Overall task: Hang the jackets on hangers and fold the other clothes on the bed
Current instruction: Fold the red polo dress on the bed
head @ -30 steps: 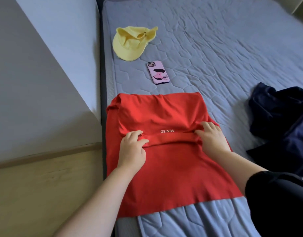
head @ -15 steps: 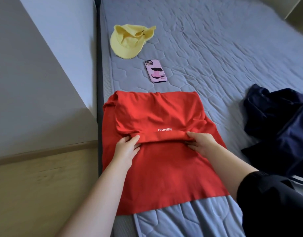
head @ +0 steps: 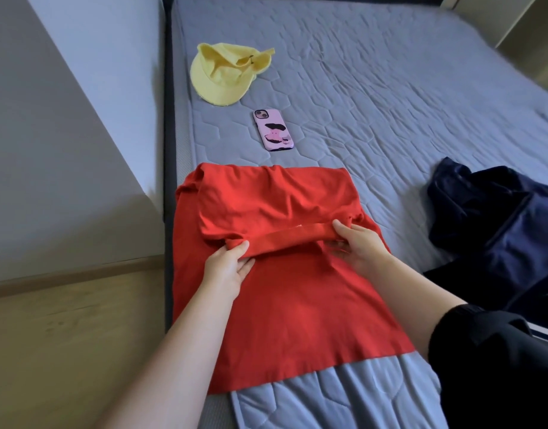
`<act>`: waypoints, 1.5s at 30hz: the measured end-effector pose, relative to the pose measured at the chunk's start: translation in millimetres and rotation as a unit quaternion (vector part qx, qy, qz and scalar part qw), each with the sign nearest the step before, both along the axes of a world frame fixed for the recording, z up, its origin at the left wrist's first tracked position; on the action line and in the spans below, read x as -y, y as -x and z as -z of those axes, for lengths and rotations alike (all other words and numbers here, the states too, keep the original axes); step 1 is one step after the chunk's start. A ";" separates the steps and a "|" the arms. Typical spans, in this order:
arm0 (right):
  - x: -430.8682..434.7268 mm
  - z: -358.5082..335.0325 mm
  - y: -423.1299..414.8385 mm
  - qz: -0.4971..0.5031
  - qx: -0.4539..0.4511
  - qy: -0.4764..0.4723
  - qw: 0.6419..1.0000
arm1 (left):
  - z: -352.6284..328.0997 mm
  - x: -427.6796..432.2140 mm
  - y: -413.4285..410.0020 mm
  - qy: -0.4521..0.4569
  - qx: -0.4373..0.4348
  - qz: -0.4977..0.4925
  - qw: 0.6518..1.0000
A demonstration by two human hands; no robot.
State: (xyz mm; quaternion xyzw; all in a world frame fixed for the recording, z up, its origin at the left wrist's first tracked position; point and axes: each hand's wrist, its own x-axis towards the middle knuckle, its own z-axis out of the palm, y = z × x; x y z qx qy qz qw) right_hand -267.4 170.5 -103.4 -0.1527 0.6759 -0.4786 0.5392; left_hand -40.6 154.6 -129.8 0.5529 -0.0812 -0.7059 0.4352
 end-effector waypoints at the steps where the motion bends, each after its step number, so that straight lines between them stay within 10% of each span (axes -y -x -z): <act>1: 1.5 -0.6 1.0 0.023 0.038 0.005 0.999 | 0.1 -0.6 1.0 -0.006 -0.034 -0.015 0.999; 5: -1.2 12.9 7.7 0.039 0.076 -0.026 0.996 | 4.0 -5.2 4.4 0.005 -0.088 -0.036 0.995; 11: 0.5 22.3 18.5 0.046 0.062 -0.071 0.994 | 4.1 8.9 -15.4 0.068 0.107 -0.061 0.990; 19: 15.5 22.2 43.8 0.078 -0.171 -0.093 0.978 | -10.2 43.3 -41.6 -0.039 0.205 0.031 0.977; 21: 12.4 19.6 48.7 0.014 -0.398 -0.131 0.908 | -15.1 48.0 -51.0 0.015 0.419 0.125 0.899; 24: 18.6 19.1 43.1 -0.032 -0.626 -0.029 0.779 | -20.2 55.2 -51.5 0.250 0.714 0.157 0.635; 29: 64.4 13.0 -0.4 -0.273 -0.669 0.060 0.688 | -30.3 84.1 0.8 0.419 0.750 0.377 0.345; 33: 95.9 29.8 -32.3 -0.416 -0.668 0.079 0.611 | -7.6 105.3 23.5 0.350 0.741 0.437 0.370; 36: 103.1 52.3 -20.9 -0.430 -0.643 0.010 0.634 | 20.2 110.3 -4.0 0.257 0.734 0.442 0.446; 45: 114.4 56.4 6.4 -0.340 -0.691 -0.036 0.636 | 30.5 127.2 -25.8 0.310 0.788 0.356 0.395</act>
